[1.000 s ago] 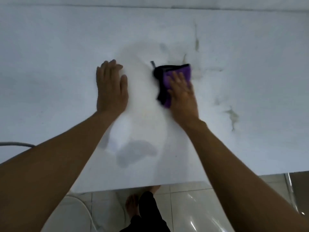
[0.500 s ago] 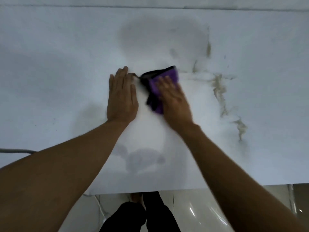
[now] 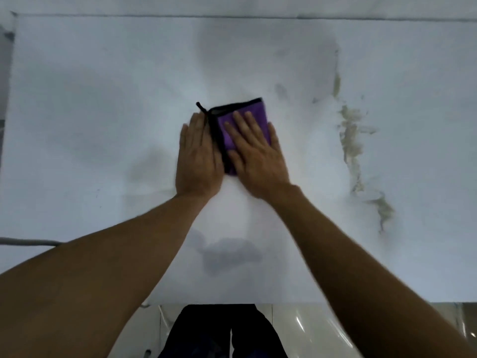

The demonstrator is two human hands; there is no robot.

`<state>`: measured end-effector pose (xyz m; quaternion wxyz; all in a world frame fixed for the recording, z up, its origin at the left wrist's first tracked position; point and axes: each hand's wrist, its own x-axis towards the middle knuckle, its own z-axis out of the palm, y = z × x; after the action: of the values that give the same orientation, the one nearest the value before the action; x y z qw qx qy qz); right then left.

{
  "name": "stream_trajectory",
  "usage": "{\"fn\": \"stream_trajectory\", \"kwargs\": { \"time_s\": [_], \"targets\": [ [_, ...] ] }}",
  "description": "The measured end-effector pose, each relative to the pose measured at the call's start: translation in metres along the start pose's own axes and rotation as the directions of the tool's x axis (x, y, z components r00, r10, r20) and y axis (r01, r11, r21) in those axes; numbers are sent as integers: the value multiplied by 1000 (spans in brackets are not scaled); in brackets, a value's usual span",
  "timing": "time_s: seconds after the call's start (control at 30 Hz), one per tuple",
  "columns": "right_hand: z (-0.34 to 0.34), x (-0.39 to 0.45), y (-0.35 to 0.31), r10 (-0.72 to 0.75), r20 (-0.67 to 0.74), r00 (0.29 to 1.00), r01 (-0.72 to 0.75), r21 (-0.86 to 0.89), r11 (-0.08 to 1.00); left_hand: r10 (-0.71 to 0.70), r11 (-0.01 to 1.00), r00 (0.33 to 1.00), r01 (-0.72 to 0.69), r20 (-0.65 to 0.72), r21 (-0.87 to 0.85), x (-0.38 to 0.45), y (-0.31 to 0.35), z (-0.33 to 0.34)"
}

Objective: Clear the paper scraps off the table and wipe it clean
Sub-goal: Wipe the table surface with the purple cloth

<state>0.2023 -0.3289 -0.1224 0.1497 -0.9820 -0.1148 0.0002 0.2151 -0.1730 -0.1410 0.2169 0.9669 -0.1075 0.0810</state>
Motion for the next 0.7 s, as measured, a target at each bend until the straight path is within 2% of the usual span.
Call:
{"fn": "stream_trajectory", "kwargs": {
  "time_s": [0.1, 0.17, 0.23, 0.27, 0.3, 0.37, 0.4, 0.43, 0.47, 0.53, 0.6, 0.7],
  "targets": [
    [-12, 26, 67, 156, -85, 984, -155, 20, 988, 22, 997, 999, -24, 36, 67, 1, 0, 0],
    [-33, 32, 104, 305, -60, 950, -302, 49, 952, 8, 994, 997, -16, 78, 104, 2, 3, -1],
    [-49, 25, 113, 436, -42, 899, -435, 29, 900, -3, 992, 994, -11, 108, 122, 3, 2, -1],
    [-55, 20, 104, 475, -77, 876, -474, 32, 880, -8, 992, 993, -6, 115, 126, 3, 2, -2],
    [-58, 14, 87, 464, -148, 873, -464, 42, 885, -14, 991, 993, -1, 115, 132, 3, 3, -3],
    [-49, 3, 43, 308, -215, 927, -297, 83, 951, -20, 990, 992, 2, 121, 142, 4, 4, -3],
    [-40, -3, 22, 218, -166, 962, -199, 122, 972, -17, 989, 992, -2, 124, 146, 5, 4, -3],
    [-29, -11, 5, 112, -60, 992, -103, 131, 986, -17, 989, 992, -2, 125, 150, 5, 4, -3],
    [-20, -16, -4, 14, 24, 1000, -16, 88, 996, -14, 988, 992, -6, 128, 154, 6, 3, -3],
    [-12, -15, 11, -84, 67, 994, 83, 13, 996, -9, 988, 990, -13, 144, 153, 3, 3, -3],
    [-13, -4, 47, 4, 50, 999, -5, 19, 1000, -13, 990, 992, -5, 127, 143, 3, 2, -2],
    [-41, 9, 99, 269, -41, 962, -264, 94, 960, -14, 990, 992, -4, 126, 142, 3, 4, -4]
  ]
}}
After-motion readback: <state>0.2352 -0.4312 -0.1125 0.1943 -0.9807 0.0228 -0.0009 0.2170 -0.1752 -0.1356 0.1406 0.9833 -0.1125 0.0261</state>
